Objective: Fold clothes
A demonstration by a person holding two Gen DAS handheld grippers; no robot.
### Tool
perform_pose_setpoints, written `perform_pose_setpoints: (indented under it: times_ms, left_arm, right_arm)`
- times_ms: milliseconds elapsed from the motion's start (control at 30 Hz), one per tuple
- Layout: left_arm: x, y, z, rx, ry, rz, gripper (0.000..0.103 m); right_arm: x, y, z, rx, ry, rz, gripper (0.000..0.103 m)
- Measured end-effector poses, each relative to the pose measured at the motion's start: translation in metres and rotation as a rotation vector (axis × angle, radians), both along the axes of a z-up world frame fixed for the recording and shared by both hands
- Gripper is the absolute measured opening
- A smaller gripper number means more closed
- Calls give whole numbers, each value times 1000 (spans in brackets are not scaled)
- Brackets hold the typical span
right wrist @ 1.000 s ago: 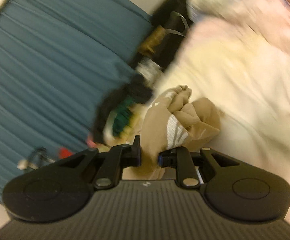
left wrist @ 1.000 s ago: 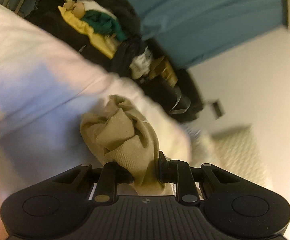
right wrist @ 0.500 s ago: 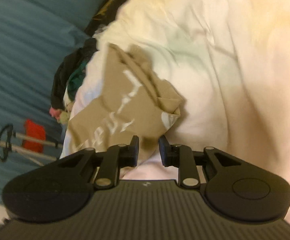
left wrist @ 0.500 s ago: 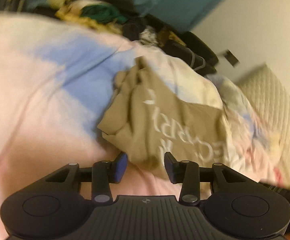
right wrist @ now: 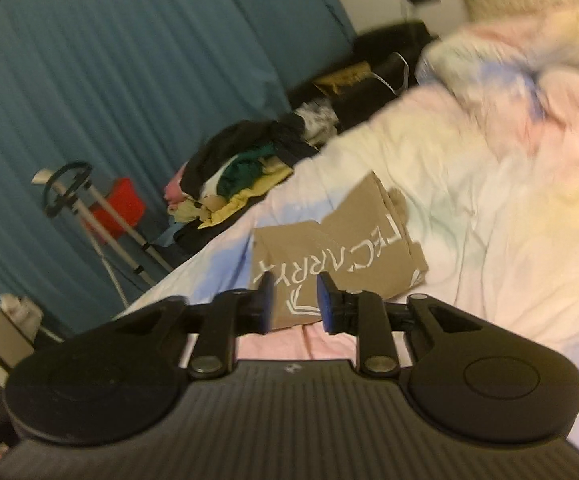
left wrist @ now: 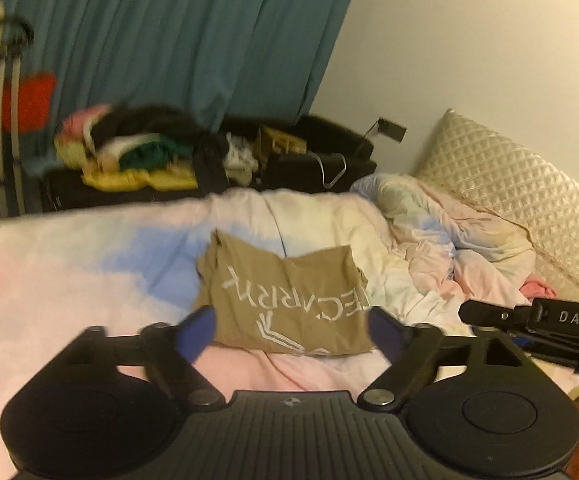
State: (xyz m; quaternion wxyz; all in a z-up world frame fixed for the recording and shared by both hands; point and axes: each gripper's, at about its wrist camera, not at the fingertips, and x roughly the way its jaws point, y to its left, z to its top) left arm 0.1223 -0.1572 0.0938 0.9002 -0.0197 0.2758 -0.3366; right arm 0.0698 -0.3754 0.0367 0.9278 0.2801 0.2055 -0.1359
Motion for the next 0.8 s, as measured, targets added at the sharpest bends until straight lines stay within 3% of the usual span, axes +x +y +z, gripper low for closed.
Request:
perform_pose_setpoints:
  times_ms: [33,67,167,367,533,800]
  left_arm:
    - [-11,4,7,4,-34,3,102]
    - [-25,11,12,6,-83,17,103]
    - [-58,24,23,10,-163,35,103]
    - [-102,45,23,-2,-225,62,103]
    - [-118,58,11,-6,-244,84,103]
    - [-129,68,-11,-7,-279,92,103]
  right_arm:
    - [-8,7,3,-29,-12,2,76]
    - [-16,13,4,-52,-32,4,94]
    - [-38,30,6,-107,-66,13,94]
    - [-67,58,-1,-189,-112,32,94]
    - [-81,79,-8,-286,-154,29,94]
    - [-79,94,-32,-328,-155,33,94]
